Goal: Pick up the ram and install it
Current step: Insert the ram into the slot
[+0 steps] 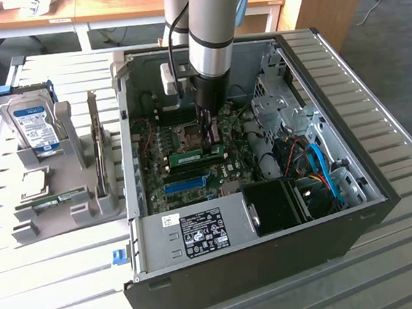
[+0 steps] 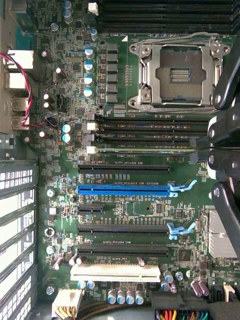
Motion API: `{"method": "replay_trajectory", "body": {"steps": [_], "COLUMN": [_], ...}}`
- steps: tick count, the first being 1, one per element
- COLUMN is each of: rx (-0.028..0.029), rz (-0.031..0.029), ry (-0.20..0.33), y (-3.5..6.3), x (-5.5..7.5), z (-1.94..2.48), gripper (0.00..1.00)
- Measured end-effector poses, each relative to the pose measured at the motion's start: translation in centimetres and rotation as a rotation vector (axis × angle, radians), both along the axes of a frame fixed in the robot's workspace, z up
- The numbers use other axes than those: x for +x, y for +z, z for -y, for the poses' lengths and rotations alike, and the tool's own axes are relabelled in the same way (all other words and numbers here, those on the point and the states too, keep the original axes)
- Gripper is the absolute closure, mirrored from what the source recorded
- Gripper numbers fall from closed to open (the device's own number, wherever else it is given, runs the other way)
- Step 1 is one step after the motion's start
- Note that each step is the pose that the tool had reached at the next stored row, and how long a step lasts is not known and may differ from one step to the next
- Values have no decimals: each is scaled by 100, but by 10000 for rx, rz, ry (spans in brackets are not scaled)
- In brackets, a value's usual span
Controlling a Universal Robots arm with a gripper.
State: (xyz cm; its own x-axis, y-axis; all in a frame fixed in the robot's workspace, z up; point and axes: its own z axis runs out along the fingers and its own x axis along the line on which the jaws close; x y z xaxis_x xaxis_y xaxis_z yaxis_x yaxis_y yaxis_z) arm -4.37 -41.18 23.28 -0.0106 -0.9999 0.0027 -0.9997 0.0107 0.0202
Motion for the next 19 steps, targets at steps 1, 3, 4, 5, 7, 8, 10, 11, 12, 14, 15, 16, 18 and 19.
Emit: {"method": "replay_trajectory", "body": {"steps": [1, 3, 4, 5, 7, 8, 10, 11, 12, 14, 15, 16, 18, 19], "rx": [0, 0, 0, -1, -1, 0, 0, -1, 2, -1, -2, -2, -1, 0], "rz": [0, 0, 0, 0, 0, 0, 1, 0, 1, 0, 0, -1, 0, 0], "ry": [-1, -2, -2, -2, -2, -1, 0, -1, -1, -1, -1, -1, -1, -1], "y": [0, 0, 0, 0, 0, 0, 0, -1, -4, -9, -9, -9, -10, -11], "x": [0, 1, 3, 4, 5, 5, 5, 5, 5, 5, 5, 5, 5, 5], "z": [0, -1, -1, 0, 0, -1, -1, -1, -1, -1, 0, 0, 0, 0], "gripper": [88, 88, 88, 88, 88, 88, 88, 88, 88, 88, 88, 88, 88, 88]}}
